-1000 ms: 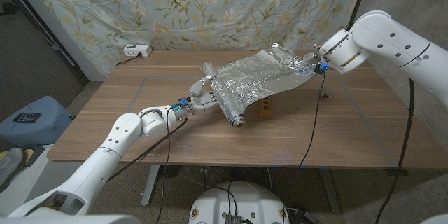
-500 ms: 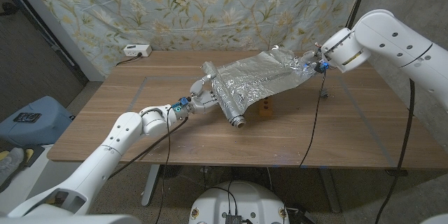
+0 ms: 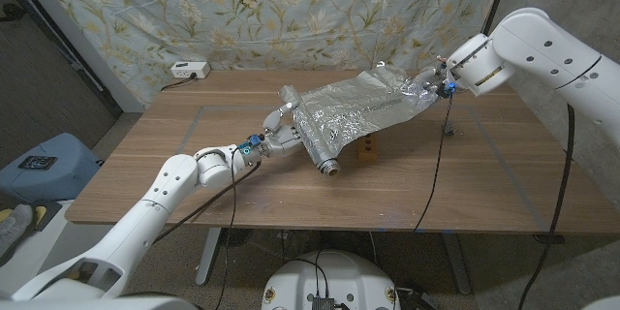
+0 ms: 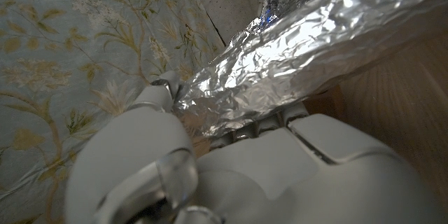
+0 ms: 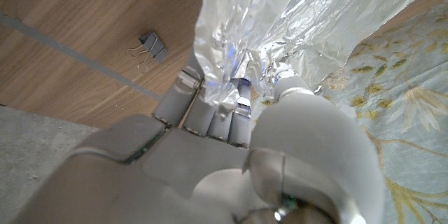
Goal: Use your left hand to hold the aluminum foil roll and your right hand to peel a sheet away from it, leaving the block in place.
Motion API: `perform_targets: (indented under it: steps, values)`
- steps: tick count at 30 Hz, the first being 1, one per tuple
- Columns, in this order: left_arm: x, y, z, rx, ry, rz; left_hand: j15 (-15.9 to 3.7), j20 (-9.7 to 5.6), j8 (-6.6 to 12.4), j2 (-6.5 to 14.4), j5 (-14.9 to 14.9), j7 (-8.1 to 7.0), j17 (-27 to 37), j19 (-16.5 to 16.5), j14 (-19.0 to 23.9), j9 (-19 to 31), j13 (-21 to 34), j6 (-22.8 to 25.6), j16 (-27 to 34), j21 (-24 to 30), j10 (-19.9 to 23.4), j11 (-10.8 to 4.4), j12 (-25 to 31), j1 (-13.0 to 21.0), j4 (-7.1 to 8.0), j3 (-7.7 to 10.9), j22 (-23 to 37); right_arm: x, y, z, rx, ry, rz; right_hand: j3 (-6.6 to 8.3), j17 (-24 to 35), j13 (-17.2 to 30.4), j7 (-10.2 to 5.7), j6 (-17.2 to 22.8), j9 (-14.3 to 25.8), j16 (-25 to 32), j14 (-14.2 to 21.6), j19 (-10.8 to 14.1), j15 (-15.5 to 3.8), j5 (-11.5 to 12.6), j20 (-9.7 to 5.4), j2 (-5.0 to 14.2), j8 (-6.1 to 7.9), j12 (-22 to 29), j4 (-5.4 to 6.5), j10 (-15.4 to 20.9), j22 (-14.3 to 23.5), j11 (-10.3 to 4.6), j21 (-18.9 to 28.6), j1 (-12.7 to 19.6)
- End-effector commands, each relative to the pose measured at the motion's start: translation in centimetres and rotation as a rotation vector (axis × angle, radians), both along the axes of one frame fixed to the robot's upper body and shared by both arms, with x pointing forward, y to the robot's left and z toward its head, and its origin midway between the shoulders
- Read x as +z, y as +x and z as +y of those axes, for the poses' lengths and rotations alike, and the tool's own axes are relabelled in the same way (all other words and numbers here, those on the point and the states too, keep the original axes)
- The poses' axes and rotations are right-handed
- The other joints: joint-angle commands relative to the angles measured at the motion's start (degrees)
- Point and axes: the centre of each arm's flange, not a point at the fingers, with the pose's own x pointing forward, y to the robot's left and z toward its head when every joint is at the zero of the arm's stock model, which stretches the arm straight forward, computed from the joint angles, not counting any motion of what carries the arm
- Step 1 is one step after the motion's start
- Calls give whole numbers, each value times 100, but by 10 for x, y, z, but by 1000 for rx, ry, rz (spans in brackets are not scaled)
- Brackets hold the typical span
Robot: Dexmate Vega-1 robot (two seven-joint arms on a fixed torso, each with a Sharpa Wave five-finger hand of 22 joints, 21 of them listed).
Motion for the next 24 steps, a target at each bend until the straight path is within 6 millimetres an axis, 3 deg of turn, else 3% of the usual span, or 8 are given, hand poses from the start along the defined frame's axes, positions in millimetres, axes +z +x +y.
perform_targets:
  steps: [1, 2, 4, 18, 24]
  values:
    - [-1, 6, 1, -19, -13, -3, 30, 11, -47, -45, -59, -31, 16, -50, -61, 15, 25, -184, -26, -48, -141, 29, -56, -116, 18, -75, 23, 0, 7, 1, 5, -3, 30, 18, 33, 23, -10, -11, -6, -22, -17, -24, 15, 34, 31, -9, -13, -12, 12, -22, 19, 25, -10, -57]
    - [-1, 6, 1, -20, -15, -4, 35, 14, -75, -42, -89, 2, 22, -86, -82, 16, 29, -337, -26, -67, -209, 49, -88, -178, 43, -107, 25, 0, 8, 1, 4, -2, 34, 18, 33, 26, -16, -10, -9, -26, -22, -21, 13, 34, 33, -13, -11, -14, 10, -27, 19, 21, -11, -59]
    - [-1, 7, 0, -28, -18, -9, 48, 14, -77, -59, -149, -74, 24, -127, -151, 18, 38, -531, -41, -91, -325, 71, -138, -275, 68, -173, 30, -1, 9, 1, 2, -2, 41, 16, 33, 31, -27, -20, -19, -30, -23, -22, 22, 36, 35, -21, -11, -22, 8, -44, 19, 31, -16, -69]
    - [-4, 15, 0, -36, -37, -14, 53, 18, -28, -125, -257, -44, 19, -183, -255, 18, 46, -594, -57, -131, -443, 86, -183, -409, 78, -288, 33, -4, 19, -2, -5, -2, 90, 45, 48, 47, -21, -57, -89, -61, -49, -27, 47, 54, 51, -26, 3, -51, -43, -62, 20, 43, -51, -70]
    - [-3, 19, 0, -43, -39, -23, 51, 23, -44, -183, -378, -125, 18, -249, -327, 15, 52, -763, -63, -175, -582, 101, -231, -543, 100, -396, 33, -5, 24, -2, -4, 0, 97, 65, 56, 30, -2, -36, -138, -58, -4, 17, 69, 57, 63, -39, 25, -66, -96, -24, 21, 53, -58, -54]
